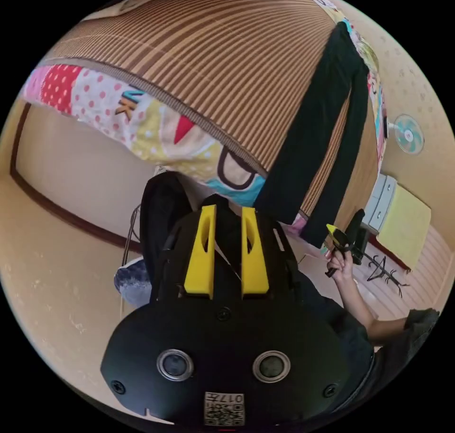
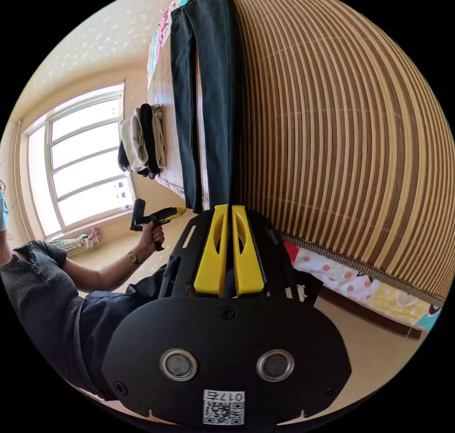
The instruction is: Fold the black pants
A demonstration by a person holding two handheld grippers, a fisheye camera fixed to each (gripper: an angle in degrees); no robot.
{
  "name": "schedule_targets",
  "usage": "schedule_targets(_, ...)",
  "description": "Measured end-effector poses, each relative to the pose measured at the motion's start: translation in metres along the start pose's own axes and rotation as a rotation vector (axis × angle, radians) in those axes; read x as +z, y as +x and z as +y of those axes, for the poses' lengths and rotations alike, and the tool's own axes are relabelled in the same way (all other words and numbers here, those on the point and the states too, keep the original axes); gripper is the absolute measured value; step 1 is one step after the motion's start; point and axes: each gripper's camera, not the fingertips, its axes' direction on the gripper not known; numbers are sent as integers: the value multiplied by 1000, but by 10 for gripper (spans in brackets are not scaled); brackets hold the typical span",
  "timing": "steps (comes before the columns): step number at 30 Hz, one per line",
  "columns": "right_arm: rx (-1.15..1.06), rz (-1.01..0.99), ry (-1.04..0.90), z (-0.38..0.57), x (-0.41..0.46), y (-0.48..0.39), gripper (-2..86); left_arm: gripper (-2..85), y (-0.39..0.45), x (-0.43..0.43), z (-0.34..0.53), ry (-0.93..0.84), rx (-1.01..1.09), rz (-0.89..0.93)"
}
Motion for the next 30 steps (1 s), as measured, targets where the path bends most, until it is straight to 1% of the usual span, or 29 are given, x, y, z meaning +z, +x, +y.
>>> schedule_targets(1,1,11,-2,3,-2,-2,17,99,-12,-16,9,67,-62,30)
schedule_targets(2,-17,42,-7,10,-5,-9,17,96,-12,-35,16,166,-69,68)
schedule_targets(3,-50,79,-14,15,-6,-19,16,95,-7,-43,17,208,-53,73)
schedule_targets(4,-66,100,-16,17,-6,-25,16,97,13,-56,12,252,24,71)
schedule_targets(5,-95,141,-14,19,-5,-38,16,99,42,-60,0,247,135,82)
schedule_targets(6,-125,170,-15,20,-4,-50,16,100,58,-61,-6,238,191,91)
schedule_targets(8,-175,207,-18,21,1,-69,17,110,131,-56,-27,205,433,106)
schedule_targets(9,-210,223,-20,22,6,-80,17,120,149,-53,-31,202,493,105)
schedule_targets(11,-253,239,-29,22,13,-95,16,158,211,-36,-39,172,719,78)
schedule_targets(13,-296,243,-36,20,18,-108,16,170,241,-13,-45,98,797,11)
schedule_targets(15,-365,204,-47,17,19,-123,16,157,255,8,-48,37,819,-84)
schedule_targets(16,-382,188,-57,16,19,-126,17,130,258,20,-49,-11,814,-158)
schedule_targets(17,-413,169,-97,14,19,-128,18,89,255,23,-48,1,800,-229)
schedule_targets(18,-479,142,-186,11,22,-126,18,72,253,22,-46,17,800,-249)
schedule_targets(19,-525,126,-256,10,24,-122,18,37,247,19,-46,32,799,-259)
schedule_targets(20,-590,141,-417,5,27,-109,18,19,240,19,-49,13,779,-250)
schedule_targets(21,-597,223,-527,-5,23,-89,19,10,235,19,-52,-6,766,-241)
schedule_targets(23,-574,353,-566,-36,0,-59,26,-2,216,11,-64,-44,707,-166)
schedule_targets(24,-526,390,-519,-70,-26,-41,33,-4,211,8,-68,-46,694,-140)
schedule_targets(25,-494,382,-486,-91,-41,-33,42,-6,200,1,-73,-53,671,-96)
schedule_targets(27,-365,237,-278,-184,-105,-11,75,-7,186,-8,-80,-57,667,-49)
schedule_targets(28,-347,202,-203,-208,-122,-8,84,-8,180,-12,-83,-51,680,-47)
schedule_targets(30,-251,115,161,-293,-180,5,100,-8,173,-17,-86,-40,702,-67)
